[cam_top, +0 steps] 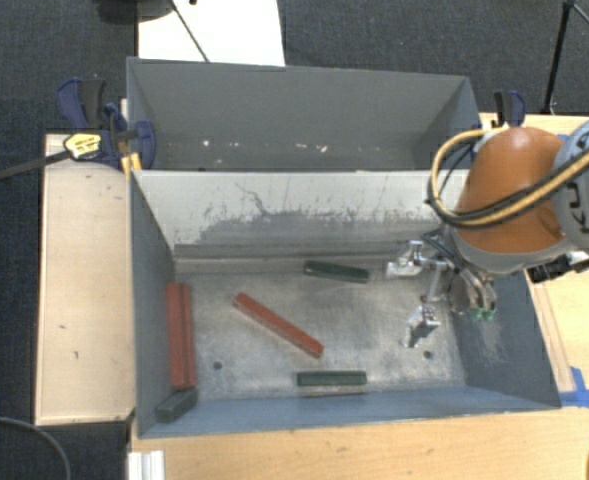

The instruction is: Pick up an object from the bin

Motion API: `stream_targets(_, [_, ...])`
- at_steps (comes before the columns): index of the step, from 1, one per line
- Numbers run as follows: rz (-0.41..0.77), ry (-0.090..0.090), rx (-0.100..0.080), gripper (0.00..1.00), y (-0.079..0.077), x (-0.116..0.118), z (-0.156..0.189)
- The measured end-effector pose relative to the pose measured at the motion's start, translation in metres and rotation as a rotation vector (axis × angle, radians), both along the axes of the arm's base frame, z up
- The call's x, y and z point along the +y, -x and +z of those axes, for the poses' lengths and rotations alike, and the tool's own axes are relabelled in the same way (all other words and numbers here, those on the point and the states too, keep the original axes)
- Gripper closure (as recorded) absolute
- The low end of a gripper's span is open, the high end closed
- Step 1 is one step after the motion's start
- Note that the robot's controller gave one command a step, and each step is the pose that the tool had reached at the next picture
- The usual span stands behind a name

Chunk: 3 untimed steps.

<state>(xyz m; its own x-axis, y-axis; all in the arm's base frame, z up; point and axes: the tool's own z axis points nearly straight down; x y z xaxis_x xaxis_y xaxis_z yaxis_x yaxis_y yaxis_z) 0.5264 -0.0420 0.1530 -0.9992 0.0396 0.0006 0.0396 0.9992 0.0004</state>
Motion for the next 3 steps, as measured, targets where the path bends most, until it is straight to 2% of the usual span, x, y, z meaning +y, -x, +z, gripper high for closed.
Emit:
stream_targets(1, [-0.008,0.000,-0.008,0.00,0.002,0.034,-0.034])
stream_targets(2, [0.036,0.000,0.000,0.00,0.029,0.065,-0.058])
stream_targets(3, [-0.013,0.000,-0.001,1.00,0.044,0.083,-0.075])
